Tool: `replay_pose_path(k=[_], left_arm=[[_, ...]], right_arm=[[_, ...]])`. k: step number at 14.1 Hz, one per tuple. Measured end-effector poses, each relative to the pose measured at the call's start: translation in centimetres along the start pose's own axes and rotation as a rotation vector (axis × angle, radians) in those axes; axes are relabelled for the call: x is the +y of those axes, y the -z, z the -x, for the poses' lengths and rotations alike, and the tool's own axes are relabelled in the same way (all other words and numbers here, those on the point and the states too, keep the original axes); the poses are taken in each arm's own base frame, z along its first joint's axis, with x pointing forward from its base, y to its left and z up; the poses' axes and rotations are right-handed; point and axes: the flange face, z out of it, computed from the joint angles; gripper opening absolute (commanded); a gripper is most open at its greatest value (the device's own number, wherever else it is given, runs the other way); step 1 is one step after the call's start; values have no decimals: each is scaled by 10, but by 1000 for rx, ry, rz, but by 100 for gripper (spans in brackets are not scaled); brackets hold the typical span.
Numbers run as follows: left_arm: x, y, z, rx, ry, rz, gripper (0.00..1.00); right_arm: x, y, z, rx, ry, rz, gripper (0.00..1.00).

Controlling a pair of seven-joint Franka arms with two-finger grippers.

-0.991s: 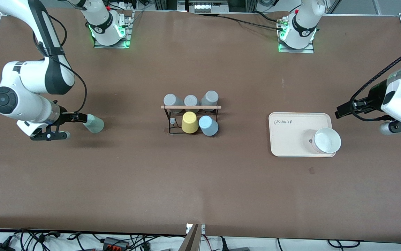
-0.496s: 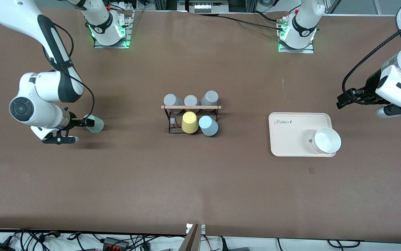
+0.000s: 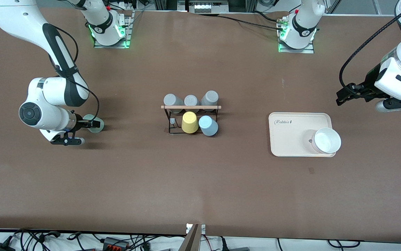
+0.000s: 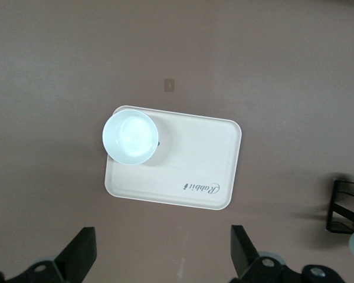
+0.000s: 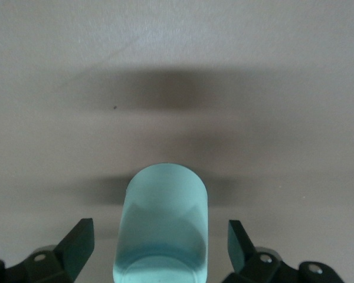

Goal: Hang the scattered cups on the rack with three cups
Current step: 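Close the right gripper on the standing light blue cup and lift it, then carry the light blue cup with the right gripper onto the rack peg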

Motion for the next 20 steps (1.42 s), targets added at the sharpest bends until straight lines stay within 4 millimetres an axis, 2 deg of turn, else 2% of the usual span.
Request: replay_pose_path(k=[4,5,6,7,8,11,13,16,18,20], left_arm=[[-2,0,0,5,-36,-34,100],[-2,0,0,5,-36,-34,100],[-2,0,0,5,-37,-34,100],[-2,0,0,5,-37,-34,100],[-2,0,0,5,-38,-34,100],[-2,0,0,5,-40,-34,100],[-2,0,0,5,-42,-34,100],[-2,0,0,5,-43,-34,100],[-2,0,0,5,-44,-34,100],[-1,0,0,5,-44,-33,100]], right_arm=[[-1,-11,7,-25,1,1,100],[-1,-12,7,-27,1,1,97],[-1,-13,8,-30,1,1,65],[-1,-14,8,-31,1,1,46],[-1,-15,8,-32,1,1,33],[-2,-3,1,-10,3,0,24],[-15,29,-9,-6,25,-4,23],[-57,120,-21,-6,74,-26,23],[-100,168,-21,26,46,-59,24],[-159,184,-12,45,-4,-66,24]])
